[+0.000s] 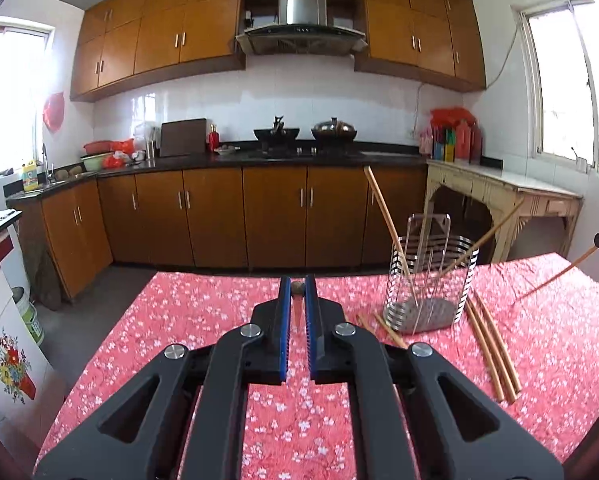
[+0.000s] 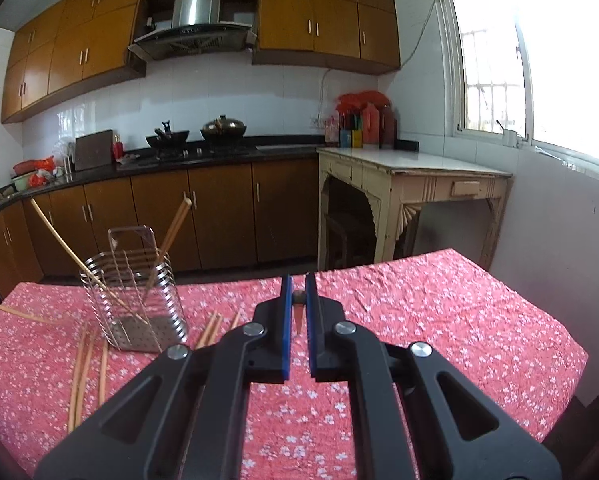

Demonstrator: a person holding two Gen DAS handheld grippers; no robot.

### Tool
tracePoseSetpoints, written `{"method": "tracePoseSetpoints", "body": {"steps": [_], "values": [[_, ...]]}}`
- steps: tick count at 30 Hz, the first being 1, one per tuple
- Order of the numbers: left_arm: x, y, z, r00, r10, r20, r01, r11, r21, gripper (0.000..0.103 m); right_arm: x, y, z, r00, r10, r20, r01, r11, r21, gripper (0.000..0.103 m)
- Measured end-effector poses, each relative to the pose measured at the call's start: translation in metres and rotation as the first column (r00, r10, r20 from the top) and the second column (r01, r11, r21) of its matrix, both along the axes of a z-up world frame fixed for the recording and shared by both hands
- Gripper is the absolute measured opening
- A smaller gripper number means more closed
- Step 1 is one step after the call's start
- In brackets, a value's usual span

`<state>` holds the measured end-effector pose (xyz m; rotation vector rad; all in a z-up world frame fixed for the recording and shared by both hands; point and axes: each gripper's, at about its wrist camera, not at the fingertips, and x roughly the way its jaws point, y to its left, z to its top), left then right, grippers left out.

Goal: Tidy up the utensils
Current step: 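Carry the right tool's chopstick over the wire holder while the left tool carries its chopstick there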

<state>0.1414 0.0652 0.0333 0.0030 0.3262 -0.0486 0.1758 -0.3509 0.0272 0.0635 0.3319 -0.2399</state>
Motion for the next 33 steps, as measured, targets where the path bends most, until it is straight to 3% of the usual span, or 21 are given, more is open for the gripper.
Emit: {"method": "tracePoseSetpoints", "body": {"steps": [19, 26, 33], "values": [[-0.001, 0.0, 0.042, 0.995, -0.007, 0.101, 0.014, 0.998, -0.063, 0.007, -0.01, 0.007, 0.07, 0.982, 0.135, 0.136, -0.147, 0.986, 0.083, 0.007], [-0.002, -0.002, 0.054, 0.992, -0.033, 0.122, 0.045, 0.995, -0.091, 0.007, -0.012, 0.012, 0.089, 0.962, 0.225, 0.152, -0.248, 0.957, 0.153, 0.007], [0.0, -0.017, 0.09, 0.981, -0.085, 0.176, 0.108, 0.986, -0.124, 0.007, -0.013, 0.024, 0.121, 0.927, 0.313, 0.205, -0.351, 0.918, 0.186, 0.007]]}}
